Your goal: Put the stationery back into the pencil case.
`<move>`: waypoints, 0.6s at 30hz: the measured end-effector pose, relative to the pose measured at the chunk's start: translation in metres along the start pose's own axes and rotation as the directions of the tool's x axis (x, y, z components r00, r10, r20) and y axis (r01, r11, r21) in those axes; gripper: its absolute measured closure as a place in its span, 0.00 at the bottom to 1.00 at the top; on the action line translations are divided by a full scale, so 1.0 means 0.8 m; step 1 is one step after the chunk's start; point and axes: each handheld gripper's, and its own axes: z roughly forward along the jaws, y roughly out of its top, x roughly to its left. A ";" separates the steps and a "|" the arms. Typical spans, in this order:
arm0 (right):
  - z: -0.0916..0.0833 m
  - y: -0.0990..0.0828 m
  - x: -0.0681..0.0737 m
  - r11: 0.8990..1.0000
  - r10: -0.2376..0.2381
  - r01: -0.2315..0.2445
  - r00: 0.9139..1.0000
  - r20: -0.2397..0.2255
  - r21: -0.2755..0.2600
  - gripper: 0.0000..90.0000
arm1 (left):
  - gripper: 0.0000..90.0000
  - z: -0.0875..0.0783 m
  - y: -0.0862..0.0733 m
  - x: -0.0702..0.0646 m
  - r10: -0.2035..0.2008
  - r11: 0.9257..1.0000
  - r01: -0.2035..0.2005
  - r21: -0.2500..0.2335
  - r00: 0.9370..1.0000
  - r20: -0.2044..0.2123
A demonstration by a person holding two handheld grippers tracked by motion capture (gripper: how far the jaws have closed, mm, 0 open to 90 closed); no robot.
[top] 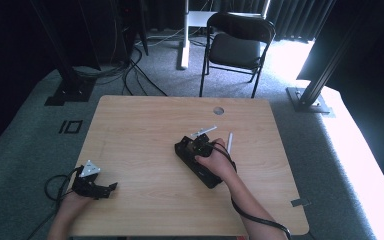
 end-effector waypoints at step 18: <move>-0.078 -0.021 -0.079 0.980 0.137 -0.118 0.984 0.113 -0.157 0.68 | 0.02 0.000 0.000 0.000 0.000 1.000 0.000 0.000 1.000 0.000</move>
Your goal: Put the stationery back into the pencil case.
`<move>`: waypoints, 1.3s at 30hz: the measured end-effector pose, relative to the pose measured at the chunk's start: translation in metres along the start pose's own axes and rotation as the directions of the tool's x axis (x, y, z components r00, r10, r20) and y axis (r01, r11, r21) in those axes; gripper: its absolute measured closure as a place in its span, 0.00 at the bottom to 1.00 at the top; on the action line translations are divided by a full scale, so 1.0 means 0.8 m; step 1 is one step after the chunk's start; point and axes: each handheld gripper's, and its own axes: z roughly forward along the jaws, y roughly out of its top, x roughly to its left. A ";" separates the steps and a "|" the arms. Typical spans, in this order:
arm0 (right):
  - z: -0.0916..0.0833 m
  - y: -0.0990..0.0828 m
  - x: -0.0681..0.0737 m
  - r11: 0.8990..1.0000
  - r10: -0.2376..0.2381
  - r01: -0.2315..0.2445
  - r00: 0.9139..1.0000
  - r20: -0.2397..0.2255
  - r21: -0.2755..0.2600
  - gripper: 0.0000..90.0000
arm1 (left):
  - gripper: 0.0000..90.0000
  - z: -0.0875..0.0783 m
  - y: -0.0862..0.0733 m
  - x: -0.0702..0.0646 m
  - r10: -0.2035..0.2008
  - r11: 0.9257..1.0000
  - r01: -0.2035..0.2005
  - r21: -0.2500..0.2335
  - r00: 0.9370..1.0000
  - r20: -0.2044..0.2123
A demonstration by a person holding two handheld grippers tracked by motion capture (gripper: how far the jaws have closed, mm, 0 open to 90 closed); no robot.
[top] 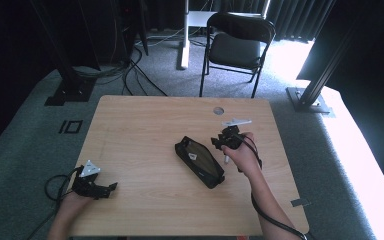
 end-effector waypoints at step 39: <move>0.063 -0.050 -0.073 0.974 0.206 -0.216 0.969 0.140 0.065 0.87 | 0.02 0.000 0.000 0.000 0.000 1.000 0.000 0.000 1.000 0.000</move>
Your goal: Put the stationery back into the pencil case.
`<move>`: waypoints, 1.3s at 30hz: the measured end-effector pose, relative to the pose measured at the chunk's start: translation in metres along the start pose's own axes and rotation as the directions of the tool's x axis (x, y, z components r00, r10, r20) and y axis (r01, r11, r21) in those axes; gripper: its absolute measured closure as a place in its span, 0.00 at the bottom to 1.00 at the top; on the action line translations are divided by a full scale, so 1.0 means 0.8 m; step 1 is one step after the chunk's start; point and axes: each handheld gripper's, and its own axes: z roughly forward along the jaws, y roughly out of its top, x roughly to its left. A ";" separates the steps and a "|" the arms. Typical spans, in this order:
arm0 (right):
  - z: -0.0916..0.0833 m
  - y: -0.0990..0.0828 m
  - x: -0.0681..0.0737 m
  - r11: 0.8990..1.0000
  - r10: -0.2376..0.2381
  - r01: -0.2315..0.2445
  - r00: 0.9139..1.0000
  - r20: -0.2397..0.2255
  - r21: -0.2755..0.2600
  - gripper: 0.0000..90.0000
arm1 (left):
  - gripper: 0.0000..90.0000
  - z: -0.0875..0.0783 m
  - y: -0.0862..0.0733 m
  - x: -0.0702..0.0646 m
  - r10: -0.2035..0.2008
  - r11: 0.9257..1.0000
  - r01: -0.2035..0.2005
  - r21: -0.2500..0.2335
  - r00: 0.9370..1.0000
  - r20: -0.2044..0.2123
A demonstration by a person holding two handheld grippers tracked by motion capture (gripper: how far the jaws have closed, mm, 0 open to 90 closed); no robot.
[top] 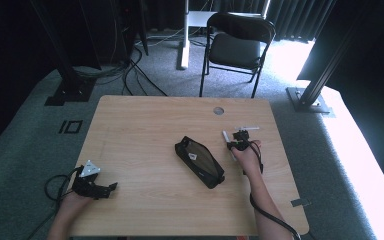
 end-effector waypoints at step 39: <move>-0.048 0.000 0.150 0.939 -0.329 0.343 0.913 -0.243 0.017 0.87 | 0.02 0.000 0.000 0.000 0.000 1.000 0.000 0.000 1.000 0.000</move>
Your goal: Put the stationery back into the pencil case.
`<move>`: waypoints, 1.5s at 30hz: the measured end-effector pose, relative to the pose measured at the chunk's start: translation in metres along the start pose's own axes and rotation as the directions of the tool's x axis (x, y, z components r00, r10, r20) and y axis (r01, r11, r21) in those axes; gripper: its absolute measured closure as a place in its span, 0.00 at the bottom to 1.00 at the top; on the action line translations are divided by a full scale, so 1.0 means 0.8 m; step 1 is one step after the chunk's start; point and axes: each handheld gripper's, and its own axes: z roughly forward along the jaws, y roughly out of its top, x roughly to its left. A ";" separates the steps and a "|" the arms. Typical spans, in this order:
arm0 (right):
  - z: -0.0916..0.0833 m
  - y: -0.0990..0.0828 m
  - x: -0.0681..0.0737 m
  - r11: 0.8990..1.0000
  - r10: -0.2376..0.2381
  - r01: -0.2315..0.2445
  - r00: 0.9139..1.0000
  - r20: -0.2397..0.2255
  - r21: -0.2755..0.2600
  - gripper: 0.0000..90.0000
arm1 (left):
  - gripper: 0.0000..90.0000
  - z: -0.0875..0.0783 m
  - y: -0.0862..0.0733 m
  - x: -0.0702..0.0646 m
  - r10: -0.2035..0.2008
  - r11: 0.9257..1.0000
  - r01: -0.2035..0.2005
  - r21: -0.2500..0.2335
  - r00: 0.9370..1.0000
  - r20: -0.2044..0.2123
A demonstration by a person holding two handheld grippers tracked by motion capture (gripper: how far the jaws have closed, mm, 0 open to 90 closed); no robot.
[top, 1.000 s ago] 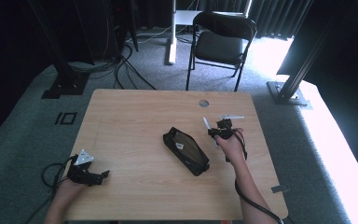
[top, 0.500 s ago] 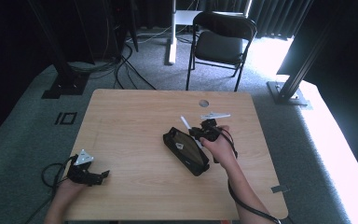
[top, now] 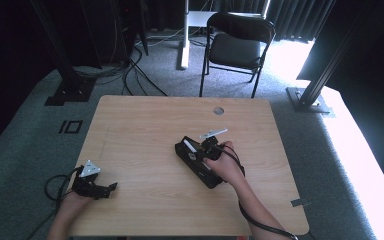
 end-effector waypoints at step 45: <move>-0.059 -0.024 -0.081 0.960 0.105 -0.076 0.990 0.095 -0.268 0.37 | 0.02 0.000 0.000 0.000 0.000 1.000 0.000 0.000 1.000 0.000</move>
